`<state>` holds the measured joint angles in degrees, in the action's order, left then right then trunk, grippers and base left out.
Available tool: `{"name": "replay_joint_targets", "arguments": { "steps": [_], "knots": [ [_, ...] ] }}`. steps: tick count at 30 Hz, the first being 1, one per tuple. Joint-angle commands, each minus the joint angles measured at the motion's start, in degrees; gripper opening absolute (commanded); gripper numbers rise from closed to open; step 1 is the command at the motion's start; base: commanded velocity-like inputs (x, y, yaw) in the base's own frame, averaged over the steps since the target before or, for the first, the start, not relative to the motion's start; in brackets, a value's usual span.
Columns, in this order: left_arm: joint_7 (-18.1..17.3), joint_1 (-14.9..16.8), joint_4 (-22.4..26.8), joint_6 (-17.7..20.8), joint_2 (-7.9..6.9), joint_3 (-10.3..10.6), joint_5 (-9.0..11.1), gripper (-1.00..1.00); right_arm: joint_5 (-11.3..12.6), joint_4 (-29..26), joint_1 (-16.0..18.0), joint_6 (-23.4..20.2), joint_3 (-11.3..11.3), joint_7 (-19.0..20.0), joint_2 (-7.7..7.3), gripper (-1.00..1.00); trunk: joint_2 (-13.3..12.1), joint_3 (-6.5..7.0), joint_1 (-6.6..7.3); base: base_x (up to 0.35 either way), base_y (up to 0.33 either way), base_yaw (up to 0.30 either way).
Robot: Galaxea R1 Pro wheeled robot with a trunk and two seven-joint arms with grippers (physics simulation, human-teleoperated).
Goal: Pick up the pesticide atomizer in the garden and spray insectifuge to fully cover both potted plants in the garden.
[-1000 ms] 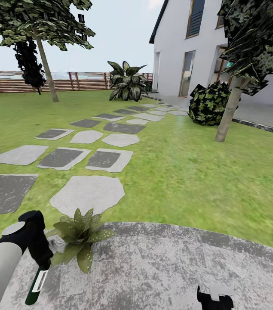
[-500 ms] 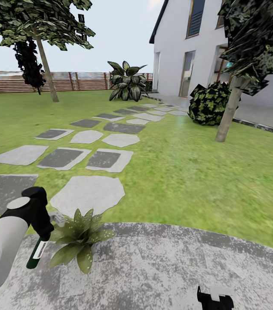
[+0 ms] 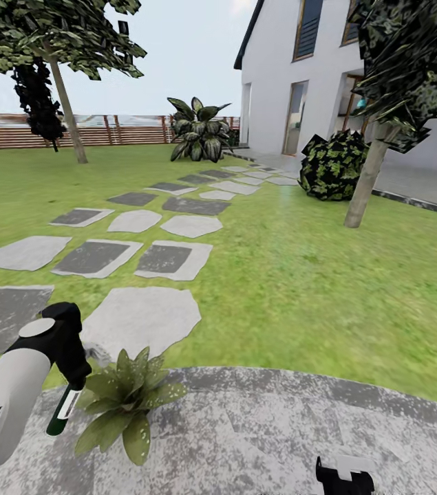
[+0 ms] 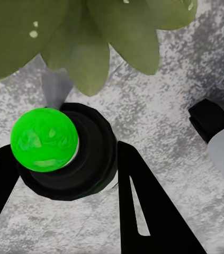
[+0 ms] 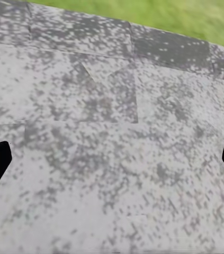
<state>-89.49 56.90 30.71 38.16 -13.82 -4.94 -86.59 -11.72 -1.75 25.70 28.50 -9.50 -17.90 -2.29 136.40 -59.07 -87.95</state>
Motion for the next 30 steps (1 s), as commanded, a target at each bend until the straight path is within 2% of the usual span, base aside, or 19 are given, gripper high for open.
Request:
{"name": "replay_joint_targets", "arguments": {
  "steps": [1, 8, 15, 21, 30],
  "knots": [
    [-0.51, -0.42, -0.03, 0.56, 0.14, -0.3, -0.6, -1.0, -0.59, 0.08, 0.05, 0.15, -0.43, -0.21, 0.01, 1.0, 0.02, -0.05, 0.01, 0.004, 0.002, -0.25],
    [-0.51, -1.95, -0.64, 0.51, 0.29, 0.86, -0.37, -1.0, -0.61, 0.09, 0.05, 0.15, -0.43, -0.21, 0.01, 1.0, 0.02, -0.05, 0.01, -0.005, 0.0, -0.106],
    [-0.51, -2.07, -0.71, 0.46, 0.17, 0.87, -0.49, -1.0, -0.6, 0.12, 0.05, 0.15, -0.43, -0.21, 0.01, 1.0, 0.02, -0.05, 0.01, -0.238, 0.129, -0.001],
    [-0.51, -2.23, -0.67, 0.41, 0.19, 0.88, -0.63, -1.0, -0.62, 0.08, 0.05, 0.15, -0.43, -0.21, 0.01, 1.0, 0.02, -0.05, 0.01, -0.042, 0.086, -0.001],
    [-0.51, -2.3, -0.73, 0.34, -0.29, 0.99, -0.68, -1.0, -0.61, 0.11, 0.05, 0.15, -0.43, -0.21, 0.01, 1.0, 0.02, -0.05, 0.01, 0.0, 0.001, -0.188]
  ]
}}
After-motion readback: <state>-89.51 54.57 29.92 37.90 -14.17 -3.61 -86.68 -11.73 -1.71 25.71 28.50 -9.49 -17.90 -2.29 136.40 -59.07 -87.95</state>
